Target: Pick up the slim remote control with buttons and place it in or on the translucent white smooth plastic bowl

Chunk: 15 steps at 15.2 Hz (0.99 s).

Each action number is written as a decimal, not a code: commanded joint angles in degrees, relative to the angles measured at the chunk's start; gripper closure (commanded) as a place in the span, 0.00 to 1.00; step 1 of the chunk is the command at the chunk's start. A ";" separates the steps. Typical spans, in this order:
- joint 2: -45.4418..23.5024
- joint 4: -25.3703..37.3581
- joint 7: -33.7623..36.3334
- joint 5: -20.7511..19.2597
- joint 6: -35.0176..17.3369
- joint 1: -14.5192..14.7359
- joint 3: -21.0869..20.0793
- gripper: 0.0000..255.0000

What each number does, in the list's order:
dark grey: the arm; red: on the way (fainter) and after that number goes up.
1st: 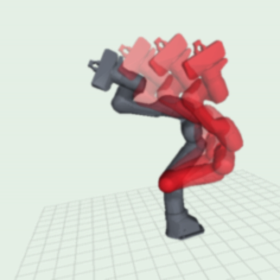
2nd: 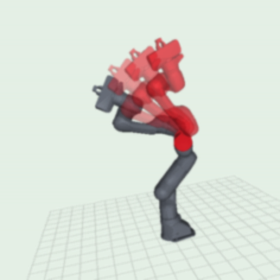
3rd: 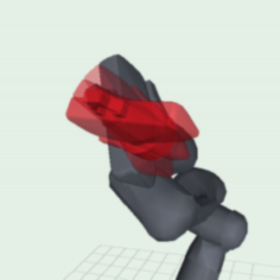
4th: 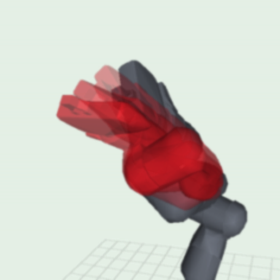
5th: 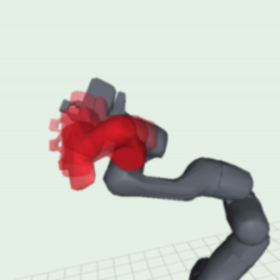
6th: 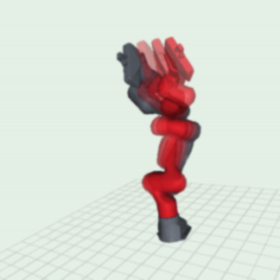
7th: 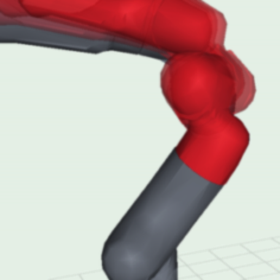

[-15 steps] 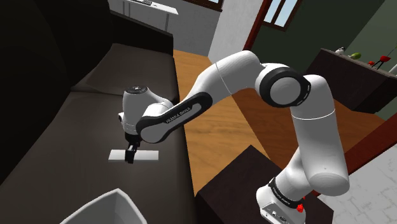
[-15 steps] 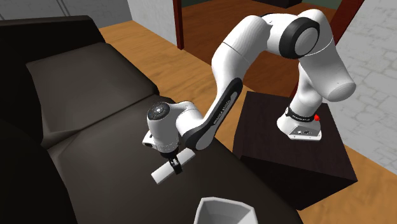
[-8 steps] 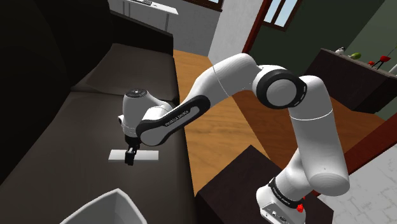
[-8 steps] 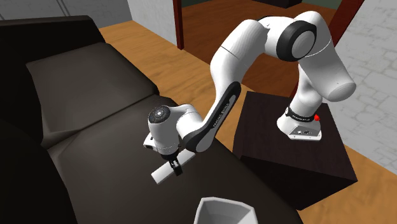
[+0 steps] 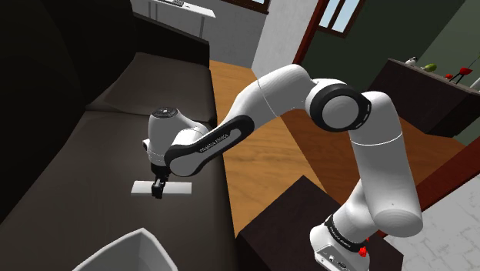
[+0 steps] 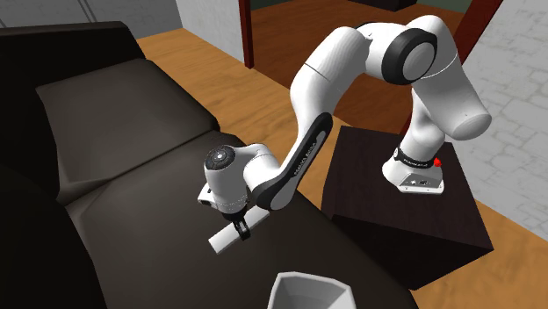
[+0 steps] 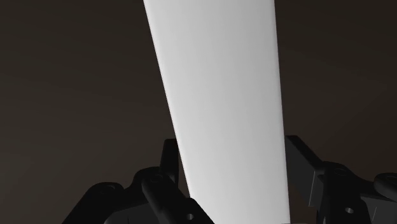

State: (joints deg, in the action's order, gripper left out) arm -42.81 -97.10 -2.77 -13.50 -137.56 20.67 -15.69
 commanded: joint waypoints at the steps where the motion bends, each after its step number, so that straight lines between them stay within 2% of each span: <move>1: -0.02 -0.01 0.01 0.01 0.01 0.00 0.00 1.00; 4: -0.05 -0.01 0.00 0.00 -0.02 0.00 0.01 1.00; 15: 5.95 -0.73 -0.86 1.70 5.20 -1.12 -1.53 1.00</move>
State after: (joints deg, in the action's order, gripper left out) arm -37.45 -97.66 -3.54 -11.96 -132.77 19.69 -17.09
